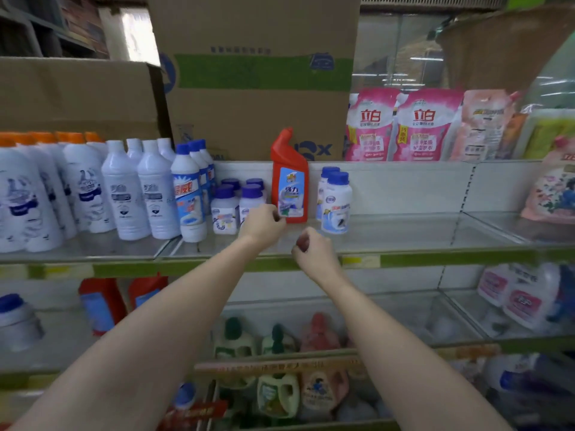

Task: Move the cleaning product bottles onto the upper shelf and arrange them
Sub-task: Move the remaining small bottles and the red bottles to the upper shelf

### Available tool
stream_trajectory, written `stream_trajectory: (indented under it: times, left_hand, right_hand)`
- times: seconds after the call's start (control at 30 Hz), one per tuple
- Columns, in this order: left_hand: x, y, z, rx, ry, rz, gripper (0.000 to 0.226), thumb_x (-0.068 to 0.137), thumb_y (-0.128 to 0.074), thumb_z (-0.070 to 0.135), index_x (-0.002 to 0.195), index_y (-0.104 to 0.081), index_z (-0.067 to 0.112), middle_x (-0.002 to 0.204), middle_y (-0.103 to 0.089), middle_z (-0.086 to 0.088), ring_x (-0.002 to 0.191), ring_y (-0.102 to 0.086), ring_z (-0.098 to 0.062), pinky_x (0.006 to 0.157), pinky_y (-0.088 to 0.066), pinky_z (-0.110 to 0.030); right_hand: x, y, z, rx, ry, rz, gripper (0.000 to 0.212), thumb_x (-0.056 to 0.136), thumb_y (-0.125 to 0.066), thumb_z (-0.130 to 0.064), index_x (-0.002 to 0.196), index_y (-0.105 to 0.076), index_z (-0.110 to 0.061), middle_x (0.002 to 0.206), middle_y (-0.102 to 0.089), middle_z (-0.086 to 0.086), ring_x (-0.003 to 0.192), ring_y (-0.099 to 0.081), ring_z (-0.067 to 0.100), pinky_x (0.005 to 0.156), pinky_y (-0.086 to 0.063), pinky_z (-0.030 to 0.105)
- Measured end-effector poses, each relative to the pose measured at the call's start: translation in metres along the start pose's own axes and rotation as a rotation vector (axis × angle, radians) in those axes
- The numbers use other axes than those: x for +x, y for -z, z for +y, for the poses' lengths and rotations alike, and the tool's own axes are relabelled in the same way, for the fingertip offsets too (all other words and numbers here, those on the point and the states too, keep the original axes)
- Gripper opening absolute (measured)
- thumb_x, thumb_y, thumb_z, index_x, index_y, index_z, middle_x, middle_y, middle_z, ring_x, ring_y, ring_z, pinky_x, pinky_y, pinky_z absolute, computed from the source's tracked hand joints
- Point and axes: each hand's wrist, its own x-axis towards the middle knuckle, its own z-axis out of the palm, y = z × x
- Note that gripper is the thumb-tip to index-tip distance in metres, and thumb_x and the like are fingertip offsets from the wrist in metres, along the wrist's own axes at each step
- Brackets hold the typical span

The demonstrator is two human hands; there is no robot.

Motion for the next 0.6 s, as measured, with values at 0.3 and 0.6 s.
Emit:
stream_trajectory:
  times: [0.3,0.6]
  left_hand:
    - [-0.156,0.055,-0.202,0.170,0.206,-0.182,0.028,0.093,-0.060,0.029,0.078,-0.059,0.006,0.085,-0.070,-0.016,0.085,-0.066,-0.033,0.068,-0.049,-0.038]
    - [-0.278,0.093,-0.356,0.309,0.406,-0.245,0.026,0.093,-0.057,0.032,0.076,-0.056,0.013,0.080,-0.066,-0.012,0.083,-0.061,-0.033,0.065,-0.049,-0.037]
  right_hand:
    - [-0.137,-0.165,-0.058,-0.240,0.004,-0.502,0.016,0.092,-0.060,-0.022,0.084,-0.047,-0.027,0.092,-0.061,0.004,0.091,-0.062,0.030,0.077,-0.054,0.040]
    - [-0.217,-0.288,-0.100,-0.310,0.112,-0.714,0.008,0.096,-0.057,-0.025,0.096,-0.054,-0.017,0.101,-0.058,0.004,0.097,-0.059,0.026,0.085,-0.053,0.045]
